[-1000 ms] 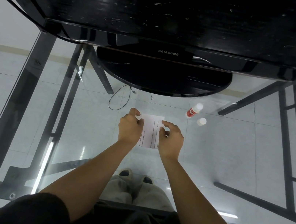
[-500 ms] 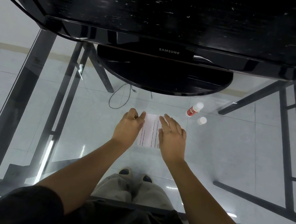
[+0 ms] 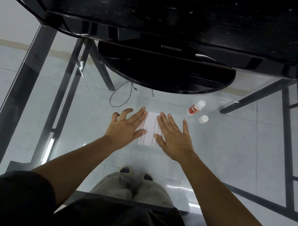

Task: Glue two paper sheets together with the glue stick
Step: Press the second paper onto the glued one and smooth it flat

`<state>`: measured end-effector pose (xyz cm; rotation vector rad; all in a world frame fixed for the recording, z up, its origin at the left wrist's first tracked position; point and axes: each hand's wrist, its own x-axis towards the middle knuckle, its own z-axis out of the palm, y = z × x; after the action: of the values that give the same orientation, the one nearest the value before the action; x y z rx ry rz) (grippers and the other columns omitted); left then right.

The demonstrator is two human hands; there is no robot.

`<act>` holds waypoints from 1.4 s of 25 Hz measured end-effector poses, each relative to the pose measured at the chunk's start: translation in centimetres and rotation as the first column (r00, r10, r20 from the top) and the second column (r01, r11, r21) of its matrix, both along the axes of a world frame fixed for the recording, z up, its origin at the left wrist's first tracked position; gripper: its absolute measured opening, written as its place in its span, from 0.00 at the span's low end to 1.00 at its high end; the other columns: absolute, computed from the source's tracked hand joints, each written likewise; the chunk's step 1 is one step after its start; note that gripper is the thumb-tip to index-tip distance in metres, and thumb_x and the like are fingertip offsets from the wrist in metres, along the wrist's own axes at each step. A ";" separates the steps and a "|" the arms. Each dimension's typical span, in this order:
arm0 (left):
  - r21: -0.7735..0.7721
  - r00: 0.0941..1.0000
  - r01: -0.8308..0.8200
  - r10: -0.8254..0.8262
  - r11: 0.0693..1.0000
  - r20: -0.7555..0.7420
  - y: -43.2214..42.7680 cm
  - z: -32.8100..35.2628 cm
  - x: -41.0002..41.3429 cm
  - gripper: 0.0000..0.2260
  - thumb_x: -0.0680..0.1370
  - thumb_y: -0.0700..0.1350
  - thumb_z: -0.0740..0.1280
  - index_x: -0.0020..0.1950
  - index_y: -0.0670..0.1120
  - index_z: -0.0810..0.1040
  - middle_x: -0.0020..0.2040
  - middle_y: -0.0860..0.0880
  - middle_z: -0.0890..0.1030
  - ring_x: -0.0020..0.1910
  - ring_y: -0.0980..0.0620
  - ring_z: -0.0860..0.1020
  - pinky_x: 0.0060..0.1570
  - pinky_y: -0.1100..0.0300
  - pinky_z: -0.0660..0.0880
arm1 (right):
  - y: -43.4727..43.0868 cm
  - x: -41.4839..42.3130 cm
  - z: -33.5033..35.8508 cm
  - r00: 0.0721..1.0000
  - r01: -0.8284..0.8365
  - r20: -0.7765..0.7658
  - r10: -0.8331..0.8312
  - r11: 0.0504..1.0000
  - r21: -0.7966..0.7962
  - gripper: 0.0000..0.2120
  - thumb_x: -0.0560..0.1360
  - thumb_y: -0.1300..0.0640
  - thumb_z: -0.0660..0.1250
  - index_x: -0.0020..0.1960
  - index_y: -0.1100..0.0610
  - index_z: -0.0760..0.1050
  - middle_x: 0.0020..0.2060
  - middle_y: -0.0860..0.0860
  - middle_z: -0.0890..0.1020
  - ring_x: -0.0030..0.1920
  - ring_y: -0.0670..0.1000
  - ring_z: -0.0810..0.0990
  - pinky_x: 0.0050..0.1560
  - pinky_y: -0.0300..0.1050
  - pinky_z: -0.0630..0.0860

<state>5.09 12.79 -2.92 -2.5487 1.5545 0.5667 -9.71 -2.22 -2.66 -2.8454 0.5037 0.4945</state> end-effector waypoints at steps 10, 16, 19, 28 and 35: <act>0.071 0.943 0.328 -0.330 0.942 0.033 2.0 0.3 -1.1 0.30 0.78 0.61 0.46 0.66 0.61 0.24 0.76 0.56 0.40 0.75 0.44 0.41 0.67 0.37 0.50 | 0.1 -0.1 0.0 1.000 -0.007 -0.008 0.006 1.000 -0.019 0.33 0.76 0.36 0.41 0.75 0.51 0.38 0.76 0.48 0.44 0.75 0.50 0.42 0.69 0.57 0.33; 0.033 0.917 0.399 -0.399 0.916 -0.001 2.2 0.3 -0.2 0.24 0.75 0.63 0.31 0.67 0.61 0.24 0.70 0.57 0.30 0.69 0.48 0.27 0.66 0.41 0.31 | -0.2 -0.7 0.2 1.000 -0.021 0.000 0.021 0.996 0.081 0.36 0.76 0.35 0.45 0.75 0.52 0.38 0.76 0.49 0.40 0.75 0.51 0.38 0.70 0.56 0.33; 0.025 0.914 0.405 -0.405 0.914 -0.008 2.4 0.2 -0.2 0.27 0.74 0.67 0.31 0.68 0.60 0.25 0.71 0.58 0.33 0.70 0.50 0.28 0.63 0.45 0.24 | -0.7 -0.7 0.5 0.998 -0.046 -0.037 0.049 0.996 0.070 0.38 0.75 0.33 0.47 0.75 0.52 0.36 0.76 0.48 0.39 0.75 0.50 0.38 0.70 0.60 0.35; -0.022 0.864 0.501 -0.501 0.865 -0.054 3.8 0.5 -0.6 0.27 0.74 0.67 0.33 0.69 0.60 0.26 0.72 0.58 0.35 0.72 0.50 0.32 0.65 0.46 0.27 | -0.6 -0.3 0.7 0.997 -0.022 -0.070 0.029 0.995 0.102 0.39 0.75 0.34 0.51 0.74 0.52 0.36 0.75 0.48 0.38 0.75 0.50 0.37 0.70 0.62 0.37; -0.001 0.915 0.399 -0.398 0.917 -0.062 3.8 -0.1 -1.8 0.32 0.74 0.68 0.33 0.70 0.52 0.30 0.72 0.53 0.34 0.68 0.54 0.27 0.63 0.54 0.26 | -0.3 -0.2 0.8 0.997 -0.008 -0.071 0.015 0.996 0.092 0.39 0.75 0.36 0.51 0.74 0.53 0.35 0.75 0.49 0.38 0.75 0.50 0.37 0.71 0.60 0.37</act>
<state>3.27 16.61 -3.06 -2.1262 2.0095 0.6004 -9.95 -2.51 -1.83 -2.7528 0.4652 0.6073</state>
